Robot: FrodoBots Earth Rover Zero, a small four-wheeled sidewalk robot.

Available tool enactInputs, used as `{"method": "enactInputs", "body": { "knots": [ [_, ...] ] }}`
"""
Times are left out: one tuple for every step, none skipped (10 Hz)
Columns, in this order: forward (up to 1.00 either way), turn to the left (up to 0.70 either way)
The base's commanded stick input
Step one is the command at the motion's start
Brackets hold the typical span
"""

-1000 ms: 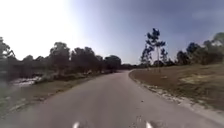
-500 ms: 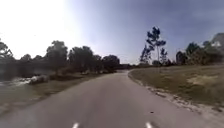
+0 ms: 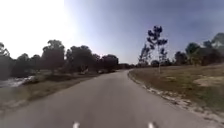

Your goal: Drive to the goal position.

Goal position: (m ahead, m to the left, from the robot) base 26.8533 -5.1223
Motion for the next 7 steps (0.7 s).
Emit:
{"method": "enactInputs", "body": {
  "knots": [
    [1.00,0.00],
    [1.00,0.00],
    [1.00,0.00],
    [1.00,0.00],
    [1.00,0.00],
    [1.00,0.00],
    [1.00,0.00]
  ]
}}
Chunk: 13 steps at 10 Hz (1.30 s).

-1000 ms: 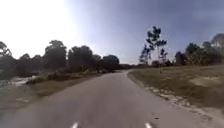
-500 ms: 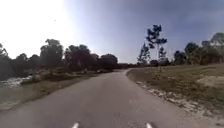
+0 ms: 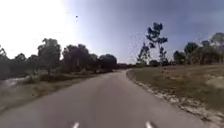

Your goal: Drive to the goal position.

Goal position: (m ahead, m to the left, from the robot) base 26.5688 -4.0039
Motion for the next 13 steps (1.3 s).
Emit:
{"method": "enactInputs", "body": {
  "knots": [
    [1.00,0.00],
    [1.00,0.00],
    [1.00,0.01],
    [1.00,0.02],
    [1.00,0.06],
    [1.00,0.09],
    [1.00,0.03],
    [1.00,0.00],
    [1.00,0.00],
    [1.00,0.00],
    [1.00,0.02],
    [1.00,0.17],
    [1.00,0.35]
  ]
}}
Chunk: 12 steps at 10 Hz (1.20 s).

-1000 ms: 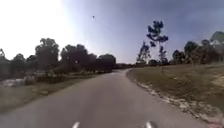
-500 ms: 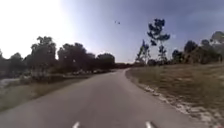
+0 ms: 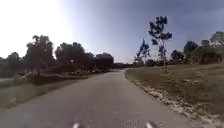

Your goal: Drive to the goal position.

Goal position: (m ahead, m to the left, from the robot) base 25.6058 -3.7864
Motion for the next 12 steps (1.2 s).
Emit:
{"method": "enactInputs", "body": {
  "knots": [
    [1.00,0.39],
    [1.00,0.22],
    [1.00,0.00],
    [1.00,0.00],
    [1.00,0.00],
    [1.00,0.00],
    [1.00,0.00],
    [1.00,0.00],
    [1.00,0.00],
    [1.00,0.00],
    [1.00,0.00],
    [1.00,0.00]
  ]
}}
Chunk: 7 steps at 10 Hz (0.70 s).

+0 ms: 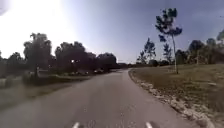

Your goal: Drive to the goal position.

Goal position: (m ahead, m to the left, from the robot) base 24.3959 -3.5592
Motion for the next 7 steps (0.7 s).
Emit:
{"method": "enactInputs", "body": {
  "knots": [
    [1.00,0.00],
    [1.00,0.00],
    [1.00,0.00],
    [1.00,0.00],
    [1.00,0.00],
    [1.00,0.00],
    [1.00,0.00]
  ]
}}
